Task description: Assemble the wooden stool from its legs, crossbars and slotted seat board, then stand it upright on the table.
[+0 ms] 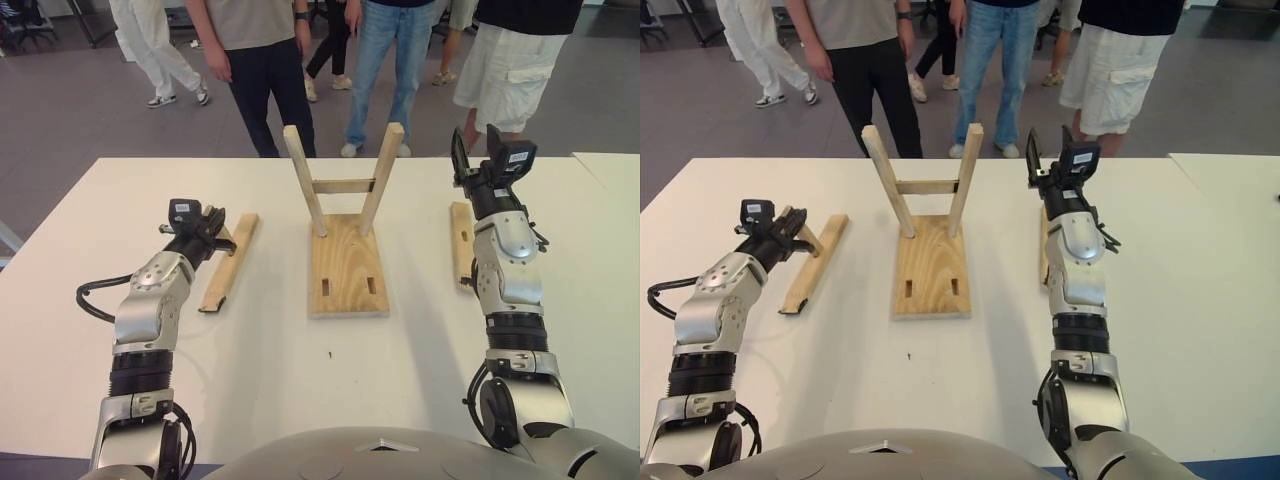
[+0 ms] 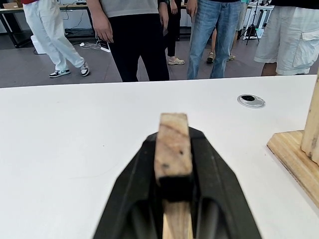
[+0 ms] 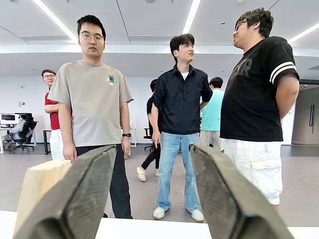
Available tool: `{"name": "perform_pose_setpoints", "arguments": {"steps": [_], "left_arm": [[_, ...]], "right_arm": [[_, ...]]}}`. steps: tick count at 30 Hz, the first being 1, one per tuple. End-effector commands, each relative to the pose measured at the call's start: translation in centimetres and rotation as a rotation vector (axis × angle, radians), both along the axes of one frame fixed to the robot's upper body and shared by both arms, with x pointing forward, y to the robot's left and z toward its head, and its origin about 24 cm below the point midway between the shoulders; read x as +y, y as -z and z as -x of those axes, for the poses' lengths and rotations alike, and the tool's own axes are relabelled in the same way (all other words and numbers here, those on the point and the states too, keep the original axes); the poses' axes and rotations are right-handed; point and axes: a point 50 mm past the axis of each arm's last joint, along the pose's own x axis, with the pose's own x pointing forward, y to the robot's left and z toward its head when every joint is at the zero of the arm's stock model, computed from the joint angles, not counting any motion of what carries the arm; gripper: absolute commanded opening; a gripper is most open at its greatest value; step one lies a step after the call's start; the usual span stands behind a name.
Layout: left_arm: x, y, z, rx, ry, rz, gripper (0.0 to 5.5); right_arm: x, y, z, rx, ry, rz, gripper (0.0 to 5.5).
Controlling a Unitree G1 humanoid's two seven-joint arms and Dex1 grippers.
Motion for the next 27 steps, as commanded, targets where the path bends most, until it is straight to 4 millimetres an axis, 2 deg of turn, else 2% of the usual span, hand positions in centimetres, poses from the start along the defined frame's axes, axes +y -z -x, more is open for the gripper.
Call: {"name": "perform_pose_setpoints", "arguments": {"steps": [1, 4, 5, 10, 14, 17, 20, 26, 27], "left_arm": [[0.2, 2.3, 1.1, 0.119, -0.039, 0.012, 0.40], [0.0, 1.9, 1.0, 0.092, -0.060, 0.028, 0.40], [0.1, 1.8, 1.0, 0.080, -0.079, 0.025, 0.77], [0.6, 0.6, 0.8, 0.025, -0.126, -0.003, 1.68], [-0.2, -0.1, 1.5, 0.057, -0.030, -0.015, 2.38], [-0.3, 1.2, 3.8, 0.171, 0.040, -0.027, 2.83], [0.4, 3.3, 5.5, 0.287, 0.047, -0.072, 3.39], [0.4, 5.9, 6.3, 0.375, 0.073, -0.085, 3.39], [0.6, 6.0, 6.3, 0.379, 0.072, -0.076, 3.21]], "right_arm": [[0.2, 0.1, 0.1, 0.015, -0.003, -0.005, 2.74], [0.3, 0.2, 0.1, 0.018, -0.007, -0.007, 2.74], [0.3, 0.2, 0.1, 0.019, -0.008, -0.008, 2.74], [0.5, 0.4, 0.2, 0.025, -0.013, -0.010, 2.74], [0.5, 0.6, 0.5, 0.031, -0.007, -0.011, 2.74], [0.3, 0.7, 0.7, 0.035, 0.003, -0.014, 2.74], [0.3, 0.8, 0.9, 0.037, 0.010, -0.017, 2.74], [0.4, 0.7, 0.8, 0.032, 0.005, -0.011, 2.74], [0.4, 0.7, 0.8, 0.033, 0.005, -0.012, 2.74]]}}
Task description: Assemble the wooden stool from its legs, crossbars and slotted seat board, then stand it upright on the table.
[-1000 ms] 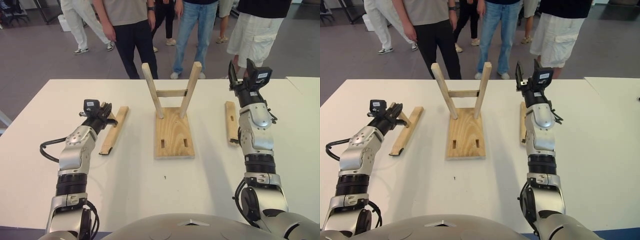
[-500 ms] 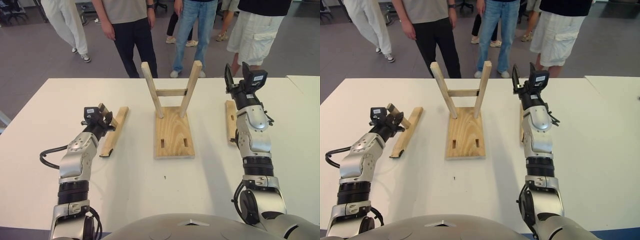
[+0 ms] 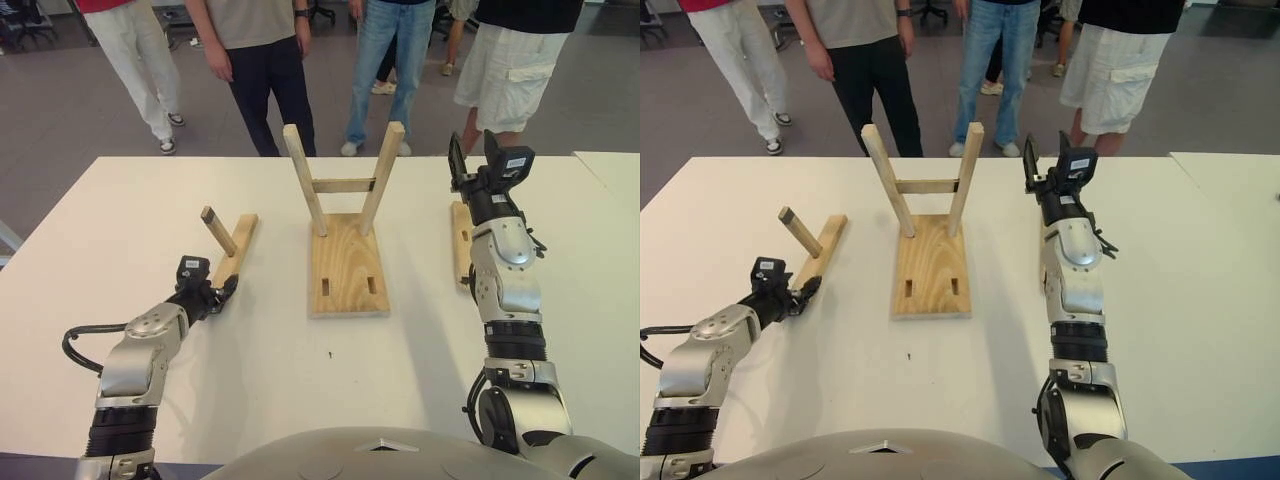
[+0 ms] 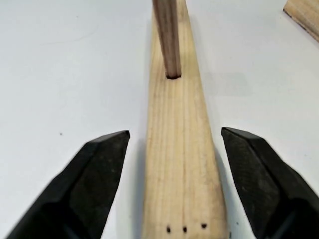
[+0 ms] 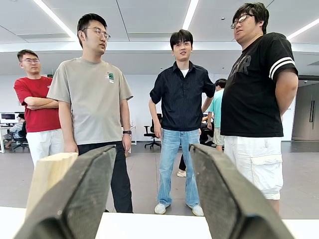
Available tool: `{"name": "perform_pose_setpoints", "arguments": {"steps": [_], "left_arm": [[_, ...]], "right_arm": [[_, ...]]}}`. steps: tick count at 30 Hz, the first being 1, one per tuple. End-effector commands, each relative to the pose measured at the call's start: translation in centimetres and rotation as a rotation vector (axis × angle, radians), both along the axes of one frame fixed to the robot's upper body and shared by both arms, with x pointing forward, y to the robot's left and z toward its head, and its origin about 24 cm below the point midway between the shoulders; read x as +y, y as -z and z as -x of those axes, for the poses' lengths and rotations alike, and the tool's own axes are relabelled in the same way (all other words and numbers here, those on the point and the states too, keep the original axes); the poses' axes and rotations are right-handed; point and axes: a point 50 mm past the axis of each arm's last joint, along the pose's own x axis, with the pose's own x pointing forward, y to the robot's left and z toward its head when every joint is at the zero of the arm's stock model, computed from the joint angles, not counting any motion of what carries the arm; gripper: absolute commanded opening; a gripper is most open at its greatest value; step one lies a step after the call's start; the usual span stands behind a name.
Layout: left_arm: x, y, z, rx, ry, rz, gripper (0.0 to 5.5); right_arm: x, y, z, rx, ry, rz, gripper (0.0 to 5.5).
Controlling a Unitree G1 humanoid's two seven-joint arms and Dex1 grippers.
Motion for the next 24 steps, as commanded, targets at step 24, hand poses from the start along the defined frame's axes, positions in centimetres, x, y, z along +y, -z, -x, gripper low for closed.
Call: {"name": "perform_pose_setpoints", "arguments": {"steps": [24], "left_arm": [[-3.2, -20.6, -4.5, -0.681, 0.501, 0.358, 2.02]], "right_arm": [[3.3, -10.5, 0.6, -0.135, -0.730, -0.527, 3.41]]}}
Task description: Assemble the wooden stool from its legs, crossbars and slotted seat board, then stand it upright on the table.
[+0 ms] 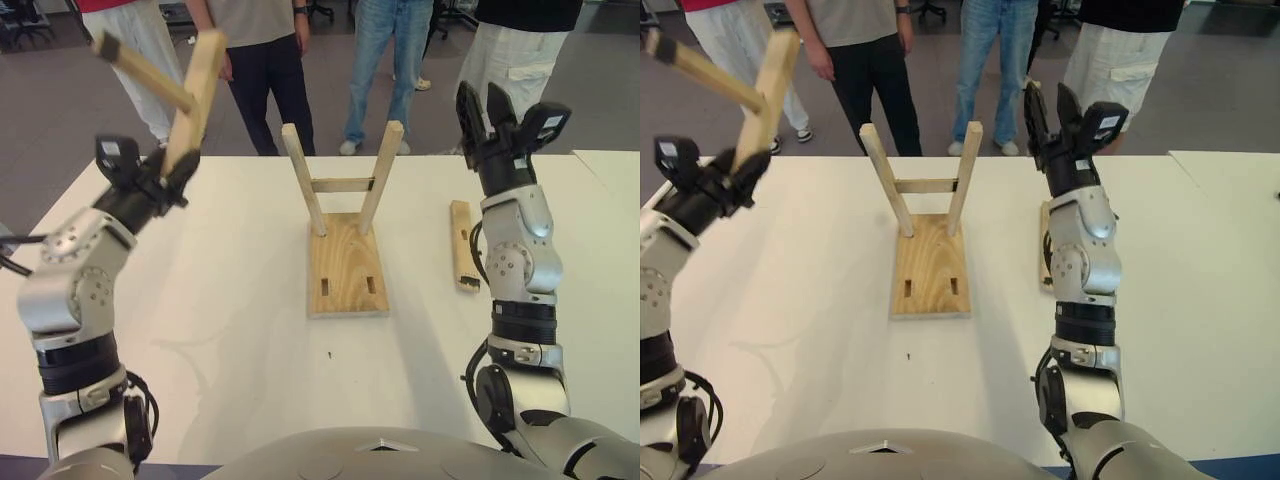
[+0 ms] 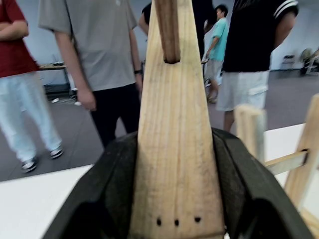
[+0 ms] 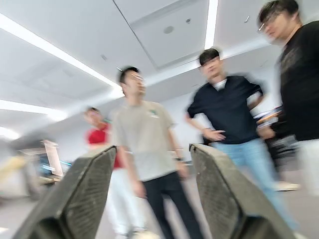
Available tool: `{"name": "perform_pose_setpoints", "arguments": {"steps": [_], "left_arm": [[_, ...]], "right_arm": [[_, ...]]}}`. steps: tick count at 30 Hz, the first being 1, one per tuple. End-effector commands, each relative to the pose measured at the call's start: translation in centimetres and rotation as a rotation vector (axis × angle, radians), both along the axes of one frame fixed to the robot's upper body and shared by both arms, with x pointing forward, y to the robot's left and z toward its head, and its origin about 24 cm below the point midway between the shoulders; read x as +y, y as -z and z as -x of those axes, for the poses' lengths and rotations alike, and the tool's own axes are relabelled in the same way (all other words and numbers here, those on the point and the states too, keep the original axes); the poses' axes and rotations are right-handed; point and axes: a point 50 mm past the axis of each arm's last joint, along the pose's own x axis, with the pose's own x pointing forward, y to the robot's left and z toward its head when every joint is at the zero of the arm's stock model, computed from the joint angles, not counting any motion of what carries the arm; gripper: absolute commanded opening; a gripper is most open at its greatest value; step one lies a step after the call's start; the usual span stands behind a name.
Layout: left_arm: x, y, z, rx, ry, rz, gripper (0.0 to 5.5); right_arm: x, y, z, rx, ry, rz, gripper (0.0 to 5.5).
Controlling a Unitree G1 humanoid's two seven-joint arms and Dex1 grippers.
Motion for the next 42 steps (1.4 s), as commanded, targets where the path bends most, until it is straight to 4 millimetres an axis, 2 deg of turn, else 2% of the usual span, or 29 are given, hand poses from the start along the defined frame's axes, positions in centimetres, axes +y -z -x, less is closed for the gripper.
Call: {"name": "perform_pose_setpoints", "arguments": {"steps": [1, 5, 8, 12, 15, 21, 26, 29, 32, 35, 36, 37, 42], "left_arm": [[-4.4, -2.4, 0.8, -0.033, 0.335, 0.066, 2.02], [-7.6, -2.8, 2.0, 0.012, 0.626, 0.138, 2.02], [-8.9, -2.9, 2.8, 0.041, 0.779, 0.168, 2.02], [-9.7, -2.5, 3.7, 0.091, 0.867, 0.173, 2.02], [-9.8, -2.1, 3.8, 0.121, 0.885, 0.188, 2.02], [-9.7, -2.0, 3.8, 0.129, 0.889, 0.207, 2.02], [-9.7, -2.1, 3.8, 0.130, 0.885, 0.218, 2.02], [-9.6, -2.3, 3.7, 0.125, 0.881, 0.273, 2.02], [-9.3, -2.0, 3.6, 0.156, 0.877, 0.337, 2.02], [-8.5, -0.9, 3.4, 0.205, 0.843, 0.415, 2.02], [-8.1, -0.3, 3.4, 0.221, 0.813, 0.430, 2.38], [-7.7, 0.3, 3.3, 0.233, 0.777, 0.430, 2.47], [-4.5, 5.6, 4.7, 0.371, 0.576, 0.422, 2.52]], "right_arm": [[2.2, -3.8, 0.8, -0.044, -0.419, -0.170, 3.59], [3.6, -4.4, 1.2, 0.025, -0.761, -0.243, 4.29], [4.3, -4.5, 1.5, 0.055, -0.864, -0.245, 4.76], [4.6, -4.7, 2.1, 0.055, -0.957, -0.242, 4.77], [4.1, -5.2, 2.9, 0.012, -1.063, -0.302, 4.28], [3.4, -5.0, 2.5, 0.029, -1.051, -0.343, 3.30], [3.5, -4.3, 2.4, 0.058, -1.040, -0.307, 2.50], [3.6, -4.1, 2.6, 0.066, -1.045, -0.280, 2.14], [3.6, -4.3, 2.5, 0.054, -1.047, -0.265, 2.11], [3.3, -4.6, 2.3, 0.041, -1.020, -0.235, 2.09], [3.0, -4.8, 2.0, 0.034, -0.990, -0.214, 2.09], [2.7, -4.9, 1.8, 0.028, -0.963, -0.192, 2.09], [0.2, -4.1, 0.8, 0.022, -0.823, -0.014, 2.07]]}}
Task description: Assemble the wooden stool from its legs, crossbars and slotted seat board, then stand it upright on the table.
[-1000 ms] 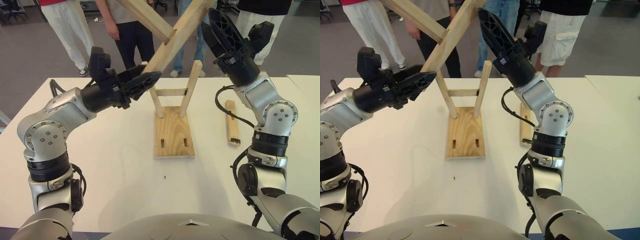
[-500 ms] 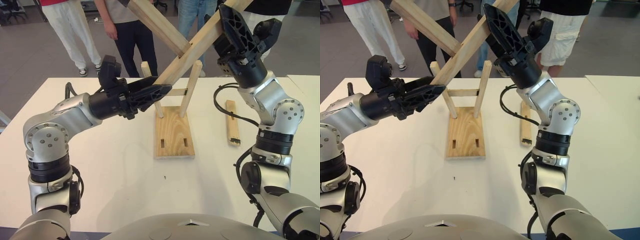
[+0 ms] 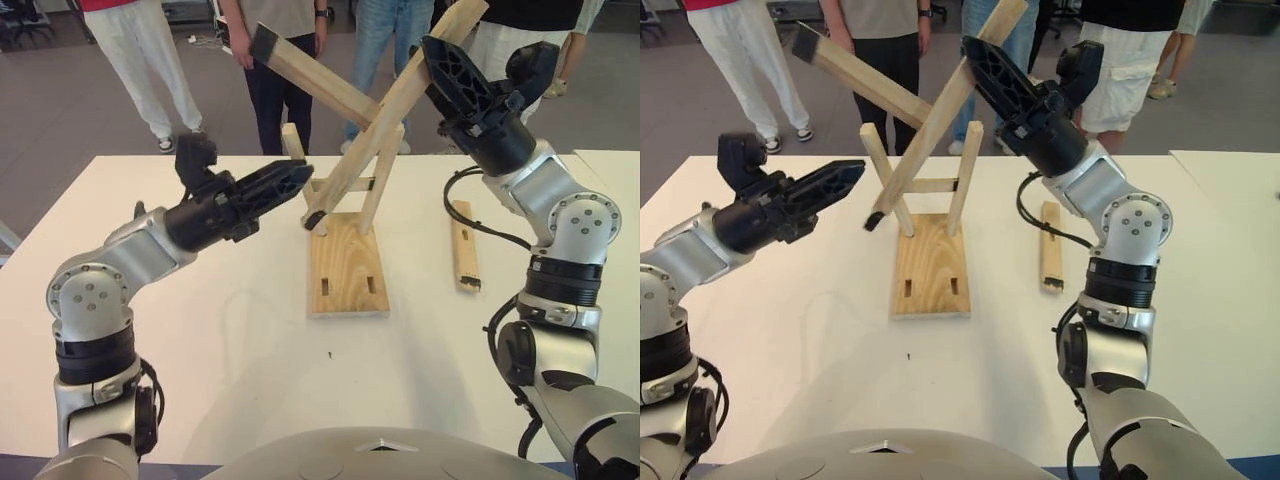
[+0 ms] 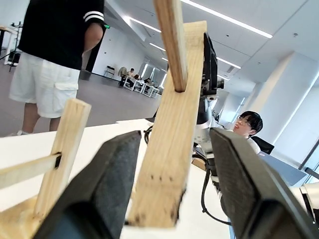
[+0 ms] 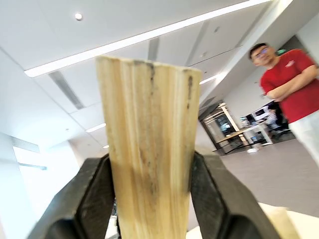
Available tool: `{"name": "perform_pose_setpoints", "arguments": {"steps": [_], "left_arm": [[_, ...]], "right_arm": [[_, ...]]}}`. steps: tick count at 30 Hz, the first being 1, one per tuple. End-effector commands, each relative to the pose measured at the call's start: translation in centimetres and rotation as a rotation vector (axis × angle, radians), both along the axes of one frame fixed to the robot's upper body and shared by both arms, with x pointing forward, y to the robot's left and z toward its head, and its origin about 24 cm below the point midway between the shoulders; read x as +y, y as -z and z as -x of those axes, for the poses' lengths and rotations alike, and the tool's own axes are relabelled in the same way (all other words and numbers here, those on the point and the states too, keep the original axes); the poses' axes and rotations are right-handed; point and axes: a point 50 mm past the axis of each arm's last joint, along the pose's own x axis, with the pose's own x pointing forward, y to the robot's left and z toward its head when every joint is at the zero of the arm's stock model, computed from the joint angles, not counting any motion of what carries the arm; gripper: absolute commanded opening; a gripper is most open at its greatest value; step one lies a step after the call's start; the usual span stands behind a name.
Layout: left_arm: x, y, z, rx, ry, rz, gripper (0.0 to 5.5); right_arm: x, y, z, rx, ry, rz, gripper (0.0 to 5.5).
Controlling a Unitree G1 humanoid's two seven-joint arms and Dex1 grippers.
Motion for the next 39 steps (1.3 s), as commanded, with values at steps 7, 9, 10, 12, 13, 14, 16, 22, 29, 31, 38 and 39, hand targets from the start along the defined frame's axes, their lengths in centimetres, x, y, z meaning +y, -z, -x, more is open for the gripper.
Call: {"name": "perform_pose_setpoints", "arguments": {"steps": [7, 9, 10, 12, 13, 14, 16, 22, 29, 31, 38, 39], "left_arm": [[3.3, 9.3, 2.8, 0.175, -0.312, -0.196, 2.52], [3.1, 9.6, 2.8, 0.167, -0.304, -0.200, 2.52], [3.1, 9.6, 2.8, 0.164, -0.300, -0.197, 2.52], [3.1, 9.6, 2.7, 0.159, -0.296, -0.193, 2.52], [3.2, 9.6, 2.7, 0.159, -0.294, -0.191, 2.52], [3.2, 9.6, 2.6, 0.159, -0.291, -0.191, 2.52], [3.2, 9.6, 2.6, 0.160, -0.289, -0.190, 2.52], [3.2, 9.6, 2.5, 0.164, -0.289, -0.192, 2.52], [2.9, 9.8, 2.7, 0.165, -0.292, -0.182, 2.52], [2.8, 9.8, 2.7, 0.167, -0.288, -0.181, 2.52], [2.7, 9.9, 2.9, 0.166, -0.284, -0.178, 2.52], [2.7, 10.0, 2.9, 0.167, -0.284, -0.177, 2.52]], "right_arm": [[-1.1, 6.8, 1.5, -0.247, -0.053, 0.513, 2.07], [-1.2, 8.1, 1.3, -0.276, -0.065, 0.543, 2.07], [-1.2, 8.3, 1.2, -0.284, -0.070, 0.548, 2.07], [-1.2, 8.4, 0.9, -0.302, -0.075, 0.544, 2.07], [-1.2, 8.6, 0.8, -0.304, -0.083, 0.542, 2.07], [-1.2, 8.9, 0.7, -0.304, -0.092, 0.545, 2.07], [-1.1, 9.5, 0.6, -0.299, -0.104, 0.549, 2.07], [-1.7, 10.6, 0.7, -0.277, -0.116, 0.578, 2.07], [-2.8, 10.3, 0.5, -0.274, -0.149, 0.602, 2.07], [-2.8, 10.3, 0.5, -0.272, -0.148, 0.601, 2.07], [-3.2, 9.7, 0.2, -0.283, -0.136, 0.601, 2.07], [-3.2, 9.7, 0.2, -0.283, -0.137, 0.600, 2.07]]}}
